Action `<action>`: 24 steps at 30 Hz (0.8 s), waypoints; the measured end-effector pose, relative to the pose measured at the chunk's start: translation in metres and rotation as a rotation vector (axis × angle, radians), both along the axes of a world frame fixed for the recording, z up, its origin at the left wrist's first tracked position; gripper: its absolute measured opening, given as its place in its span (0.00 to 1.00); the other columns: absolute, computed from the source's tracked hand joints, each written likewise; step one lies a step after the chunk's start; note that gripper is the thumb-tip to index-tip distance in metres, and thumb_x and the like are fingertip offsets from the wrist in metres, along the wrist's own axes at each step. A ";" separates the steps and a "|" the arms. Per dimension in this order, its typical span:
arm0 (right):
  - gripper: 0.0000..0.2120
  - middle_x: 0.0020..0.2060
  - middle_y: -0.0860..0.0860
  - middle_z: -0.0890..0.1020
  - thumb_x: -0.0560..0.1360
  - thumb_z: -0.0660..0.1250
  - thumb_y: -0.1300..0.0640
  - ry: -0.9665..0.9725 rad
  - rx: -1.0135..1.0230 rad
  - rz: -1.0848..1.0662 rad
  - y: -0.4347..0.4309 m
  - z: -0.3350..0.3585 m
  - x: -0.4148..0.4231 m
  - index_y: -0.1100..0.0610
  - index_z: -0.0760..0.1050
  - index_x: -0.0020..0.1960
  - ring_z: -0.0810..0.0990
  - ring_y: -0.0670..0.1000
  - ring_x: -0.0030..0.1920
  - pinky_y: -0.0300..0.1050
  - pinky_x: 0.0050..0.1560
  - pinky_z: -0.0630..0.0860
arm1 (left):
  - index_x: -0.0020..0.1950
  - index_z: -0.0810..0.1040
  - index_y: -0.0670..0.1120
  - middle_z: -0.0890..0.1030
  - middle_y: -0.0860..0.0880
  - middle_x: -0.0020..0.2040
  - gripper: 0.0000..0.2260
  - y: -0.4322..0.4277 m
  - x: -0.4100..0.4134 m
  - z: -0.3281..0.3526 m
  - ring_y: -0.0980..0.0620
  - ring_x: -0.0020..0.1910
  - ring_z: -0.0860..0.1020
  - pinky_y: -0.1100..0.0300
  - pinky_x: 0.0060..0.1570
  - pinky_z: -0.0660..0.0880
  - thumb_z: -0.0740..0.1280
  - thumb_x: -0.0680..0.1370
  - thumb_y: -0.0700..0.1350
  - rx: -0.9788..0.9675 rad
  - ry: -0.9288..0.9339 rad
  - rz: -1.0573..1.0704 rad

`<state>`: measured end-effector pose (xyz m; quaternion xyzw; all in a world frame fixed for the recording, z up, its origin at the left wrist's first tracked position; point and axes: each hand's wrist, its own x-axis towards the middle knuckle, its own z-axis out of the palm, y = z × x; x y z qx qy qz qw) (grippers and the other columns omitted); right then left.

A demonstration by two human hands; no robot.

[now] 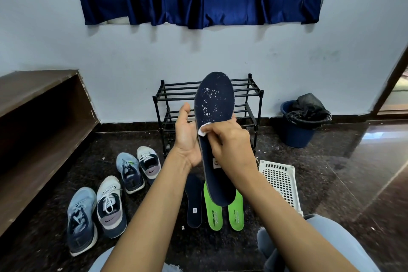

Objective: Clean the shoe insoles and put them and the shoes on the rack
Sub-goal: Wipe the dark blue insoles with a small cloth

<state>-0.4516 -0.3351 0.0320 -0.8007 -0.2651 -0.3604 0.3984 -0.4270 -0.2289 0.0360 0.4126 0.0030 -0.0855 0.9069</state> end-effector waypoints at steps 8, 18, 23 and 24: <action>0.08 0.38 0.51 0.84 0.67 0.66 0.66 0.027 0.008 -0.066 0.000 0.004 0.007 0.58 0.83 0.41 0.81 0.53 0.41 0.33 0.47 0.68 | 0.46 0.84 0.41 0.84 0.44 0.48 0.25 -0.009 0.001 -0.002 0.48 0.47 0.82 0.57 0.52 0.78 0.57 0.80 0.59 -0.025 0.008 -0.013; 0.08 0.37 0.52 0.83 0.66 0.66 0.65 0.019 -0.016 -0.045 0.006 -0.006 -0.001 0.58 0.82 0.41 0.80 0.56 0.40 0.41 0.43 0.71 | 0.62 0.79 0.36 0.77 0.31 0.62 0.28 -0.009 -0.008 0.002 0.39 0.60 0.79 0.52 0.65 0.72 0.55 0.78 0.57 -0.026 -0.047 0.029; 0.09 0.37 0.51 0.84 0.66 0.67 0.67 -0.012 0.054 -0.083 0.001 0.000 0.002 0.58 0.82 0.42 0.81 0.54 0.39 0.37 0.45 0.71 | 0.57 0.81 0.38 0.78 0.34 0.62 0.27 -0.019 -0.013 0.004 0.41 0.59 0.78 0.49 0.68 0.69 0.53 0.79 0.57 0.035 -0.034 0.002; 0.09 0.38 0.51 0.84 0.66 0.67 0.67 -0.010 0.070 -0.074 0.001 -0.001 0.000 0.58 0.82 0.42 0.81 0.54 0.40 0.38 0.45 0.71 | 0.59 0.80 0.37 0.78 0.34 0.62 0.27 -0.017 -0.013 0.005 0.41 0.58 0.78 0.49 0.68 0.68 0.53 0.79 0.57 0.033 -0.036 0.006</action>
